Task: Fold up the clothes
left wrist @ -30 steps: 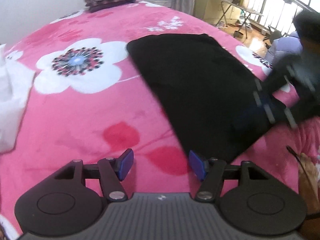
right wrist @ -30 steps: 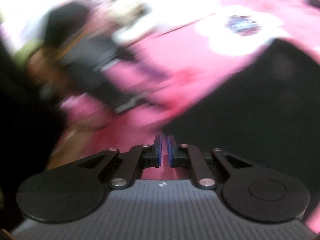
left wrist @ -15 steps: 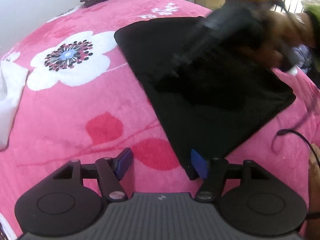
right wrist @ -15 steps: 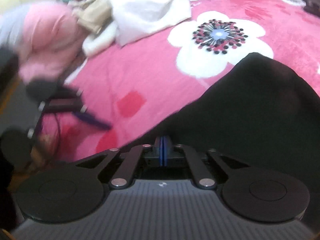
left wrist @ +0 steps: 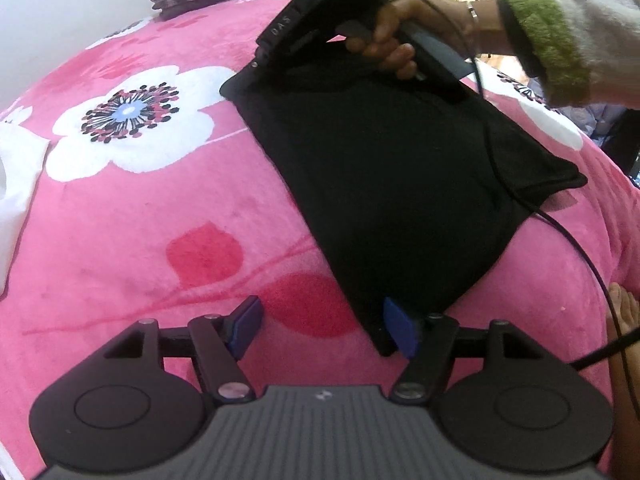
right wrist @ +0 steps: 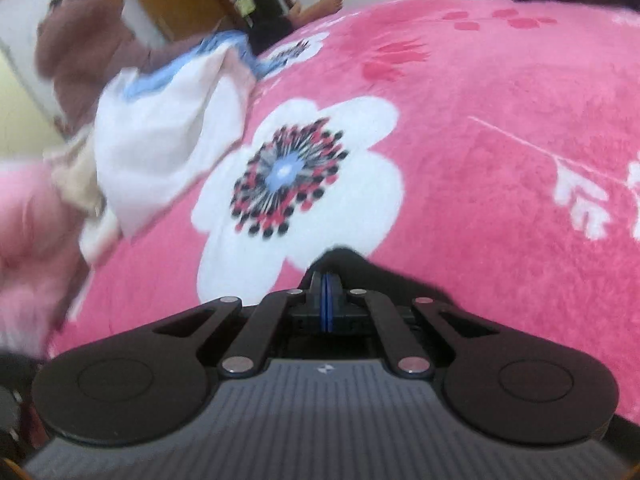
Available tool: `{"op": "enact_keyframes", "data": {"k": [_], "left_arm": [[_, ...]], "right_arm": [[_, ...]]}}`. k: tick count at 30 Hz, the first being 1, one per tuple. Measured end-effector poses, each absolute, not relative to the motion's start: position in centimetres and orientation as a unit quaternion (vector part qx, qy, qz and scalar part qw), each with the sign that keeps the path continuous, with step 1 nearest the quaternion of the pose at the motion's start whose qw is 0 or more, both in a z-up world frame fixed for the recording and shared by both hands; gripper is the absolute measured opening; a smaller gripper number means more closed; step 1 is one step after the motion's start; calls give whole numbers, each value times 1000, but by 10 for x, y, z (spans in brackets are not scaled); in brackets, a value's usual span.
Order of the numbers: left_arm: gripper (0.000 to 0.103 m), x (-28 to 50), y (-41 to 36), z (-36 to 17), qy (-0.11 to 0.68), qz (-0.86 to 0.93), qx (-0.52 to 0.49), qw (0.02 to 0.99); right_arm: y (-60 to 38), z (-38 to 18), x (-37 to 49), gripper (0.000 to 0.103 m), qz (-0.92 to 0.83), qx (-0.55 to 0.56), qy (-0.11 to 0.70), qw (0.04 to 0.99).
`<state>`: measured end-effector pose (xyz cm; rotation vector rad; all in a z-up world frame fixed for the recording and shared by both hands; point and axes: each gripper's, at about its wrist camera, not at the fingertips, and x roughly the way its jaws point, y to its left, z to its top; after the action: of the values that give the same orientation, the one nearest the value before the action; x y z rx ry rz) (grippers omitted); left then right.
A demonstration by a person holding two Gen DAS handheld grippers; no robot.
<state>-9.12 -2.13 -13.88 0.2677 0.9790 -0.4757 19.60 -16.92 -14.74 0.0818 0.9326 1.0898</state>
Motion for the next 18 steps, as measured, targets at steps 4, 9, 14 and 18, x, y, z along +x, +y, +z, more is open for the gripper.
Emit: {"op": "enact_keyframes", "data": {"k": [4,9,14,18], "left_arm": [[70,-93,-20,-140,460,-227,125,849],[70,-94,-20,-140,459,-230,123,849],[71,-97,-19,-139,457,-231,119,850],[71,-96,-18,-140,458,-231,117,851]], "right_arm": [[-173,-154,211,0,470,90,430,766],[-171,-151,216,0,444,71,424,786],[-177,-139,214,5,418,55,406,810],[-182,-129,212,4,398,42,391,829]]}}
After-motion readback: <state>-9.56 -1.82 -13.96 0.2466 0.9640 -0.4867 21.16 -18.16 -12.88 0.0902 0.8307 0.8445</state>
